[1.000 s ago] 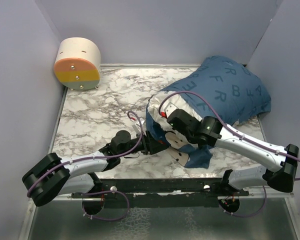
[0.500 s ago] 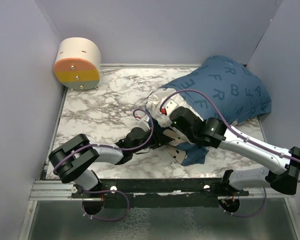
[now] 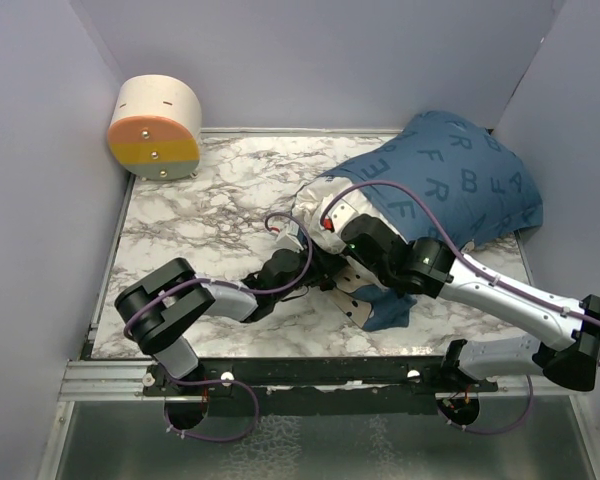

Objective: Put the pillow into the pillowcase
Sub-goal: Stuff the pillow into the pillowcase.

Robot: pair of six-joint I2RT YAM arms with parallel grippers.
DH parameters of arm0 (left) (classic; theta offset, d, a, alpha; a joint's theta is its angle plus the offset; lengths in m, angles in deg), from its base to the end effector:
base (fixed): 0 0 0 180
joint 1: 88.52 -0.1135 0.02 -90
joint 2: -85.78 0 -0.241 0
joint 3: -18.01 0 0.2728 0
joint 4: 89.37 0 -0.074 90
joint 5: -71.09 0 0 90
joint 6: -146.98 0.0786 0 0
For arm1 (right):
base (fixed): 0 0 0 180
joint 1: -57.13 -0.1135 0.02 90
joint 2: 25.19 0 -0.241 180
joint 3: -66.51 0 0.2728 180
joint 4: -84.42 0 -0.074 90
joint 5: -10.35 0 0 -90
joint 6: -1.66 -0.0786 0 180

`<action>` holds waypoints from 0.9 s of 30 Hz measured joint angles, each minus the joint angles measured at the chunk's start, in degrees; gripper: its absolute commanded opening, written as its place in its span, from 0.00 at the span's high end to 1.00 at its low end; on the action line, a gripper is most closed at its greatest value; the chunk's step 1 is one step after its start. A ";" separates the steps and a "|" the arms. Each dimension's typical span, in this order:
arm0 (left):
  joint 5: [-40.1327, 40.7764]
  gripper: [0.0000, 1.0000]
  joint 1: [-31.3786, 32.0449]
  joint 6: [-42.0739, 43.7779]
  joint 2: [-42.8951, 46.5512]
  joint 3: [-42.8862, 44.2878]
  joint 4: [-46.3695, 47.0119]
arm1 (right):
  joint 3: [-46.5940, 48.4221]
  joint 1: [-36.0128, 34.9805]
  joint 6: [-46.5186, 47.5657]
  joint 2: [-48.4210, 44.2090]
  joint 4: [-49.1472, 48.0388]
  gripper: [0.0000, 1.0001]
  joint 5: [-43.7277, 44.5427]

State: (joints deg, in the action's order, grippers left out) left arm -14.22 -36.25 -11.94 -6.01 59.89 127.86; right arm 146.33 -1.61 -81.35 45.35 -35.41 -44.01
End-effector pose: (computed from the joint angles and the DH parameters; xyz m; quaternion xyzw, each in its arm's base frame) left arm 0.2204 -0.2743 0.1122 -0.1383 0.7683 -0.5281 0.3343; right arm 0.1927 0.2292 0.2777 -0.4008 0.8091 -0.1204 0.4126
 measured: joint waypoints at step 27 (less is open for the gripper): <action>7.04 0.58 0.11 -5.33 -15.69 4.87 8.57 | -2.51 0.24 0.00 -0.94 -1.46 0.99 -1.73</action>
State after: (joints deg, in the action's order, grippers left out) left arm -7.18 -36.14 -17.28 -21.70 64.76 136.42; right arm 143.82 -1.37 -81.35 44.41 -36.87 -45.74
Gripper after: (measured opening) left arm 0.504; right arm 0.033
